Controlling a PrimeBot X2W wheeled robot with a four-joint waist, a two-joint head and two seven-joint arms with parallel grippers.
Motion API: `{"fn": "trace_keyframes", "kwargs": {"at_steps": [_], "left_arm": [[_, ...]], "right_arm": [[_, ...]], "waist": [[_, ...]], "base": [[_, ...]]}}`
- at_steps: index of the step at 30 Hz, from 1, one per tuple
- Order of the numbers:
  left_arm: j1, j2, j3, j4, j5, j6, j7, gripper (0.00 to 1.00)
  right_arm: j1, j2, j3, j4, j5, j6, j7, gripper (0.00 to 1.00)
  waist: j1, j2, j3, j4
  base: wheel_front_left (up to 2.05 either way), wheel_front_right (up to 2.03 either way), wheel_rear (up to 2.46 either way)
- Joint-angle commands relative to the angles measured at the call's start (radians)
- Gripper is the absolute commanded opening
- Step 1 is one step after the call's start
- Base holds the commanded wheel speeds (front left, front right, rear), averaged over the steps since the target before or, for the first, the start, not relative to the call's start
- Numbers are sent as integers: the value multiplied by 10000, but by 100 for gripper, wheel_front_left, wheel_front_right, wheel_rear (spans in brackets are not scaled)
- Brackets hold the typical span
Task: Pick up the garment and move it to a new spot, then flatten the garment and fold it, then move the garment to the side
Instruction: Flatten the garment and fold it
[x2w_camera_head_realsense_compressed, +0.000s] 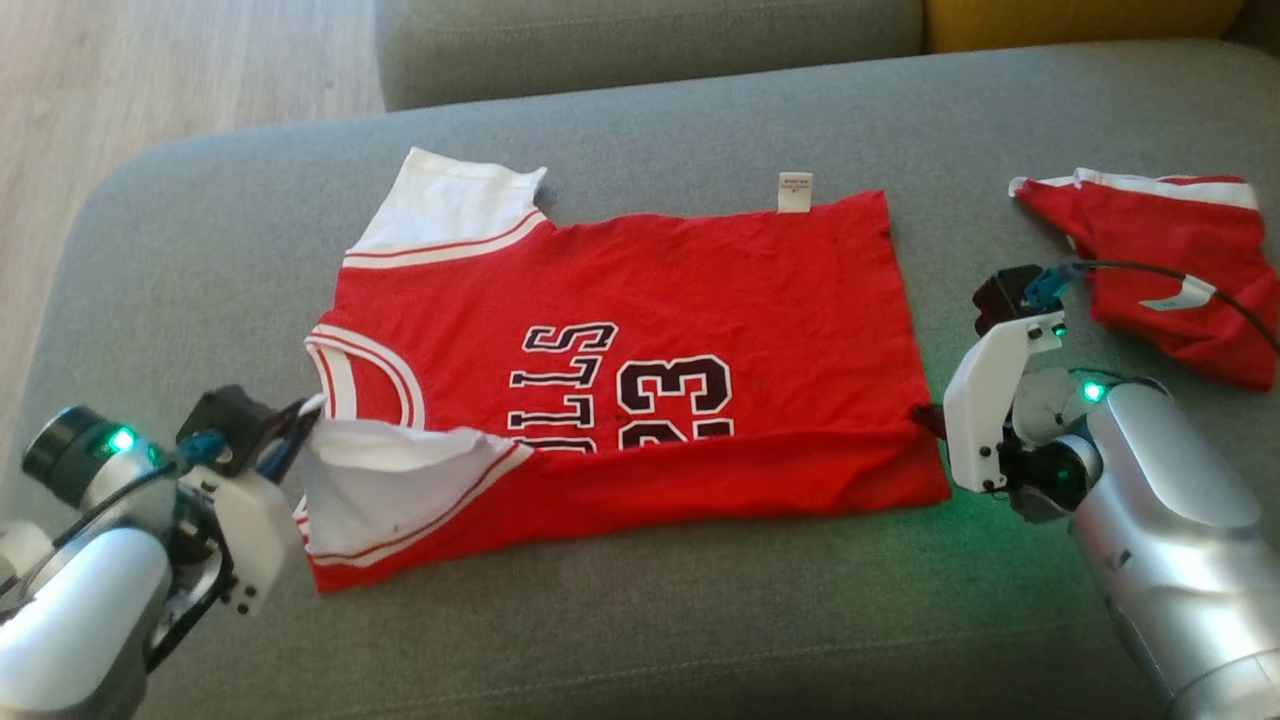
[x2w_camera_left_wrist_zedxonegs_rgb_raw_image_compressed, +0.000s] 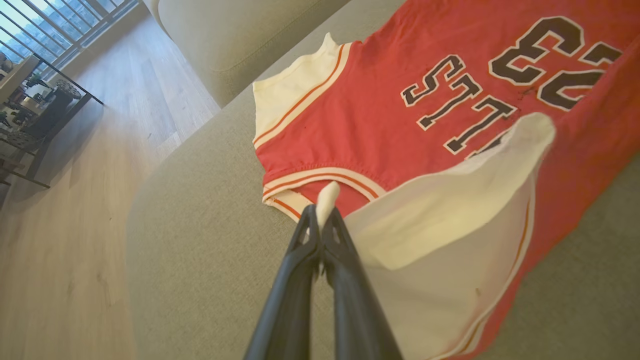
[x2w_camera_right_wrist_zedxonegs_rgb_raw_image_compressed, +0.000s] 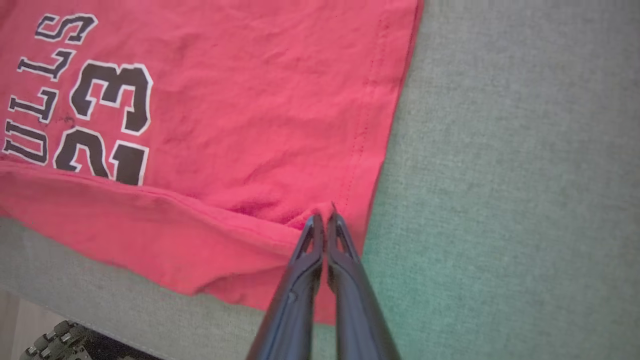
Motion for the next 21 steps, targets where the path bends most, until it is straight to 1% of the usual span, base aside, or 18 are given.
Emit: {"fn": "trace_keyframes", "kwargs": {"at_steps": [1, 6, 14, 15, 16, 18, 21], "left_arm": [[-942, 208, 455, 229, 169, 72, -289, 0], [-1369, -70, 394, 863, 284, 83, -582, 0], [-1941, -458, 179, 1767, 414, -4, -935, 0], [-2001, -526, 160, 1894, 418, -3, -1000, 11], [-2071, -590, 162, 2009, 445, 49, -1121, 100], [-2158, -720, 197, 2251, 447, 168, -1359, 100], [-2253, -922, 411, 2556, 353, 540, -1804, 100]], "right_arm": [[-657, 113, 140, -110, -107, -4, -391, 0], [-962, 209, 135, 298, -146, -4, -927, 0], [-1303, 407, 302, 816, -57, -4, -1429, 0], [-1341, 416, 291, 908, -42, -4, -1495, 54], [-1378, 441, 294, 988, -26, -4, -1561, 100], [-1431, 488, 277, 1067, 26, -4, -1859, 100], [-1452, 518, 162, 1249, 122, -4, -2336, 100]], "waist": [[-2, 0, 217, 36], [-2, 0, 453, 69], [-2, 0, 706, 55], [-2, 0, 725, 52], [-2, 0, 738, 53], [-2, 0, 739, 53], [-2, 0, 661, 63]], "base": [[0, 0, 0], [0, 0, 0], [0, 0, 0], [0, 0, 0], [0, 0, 0], [0, 0, 0], [0, 0, 0]]}}
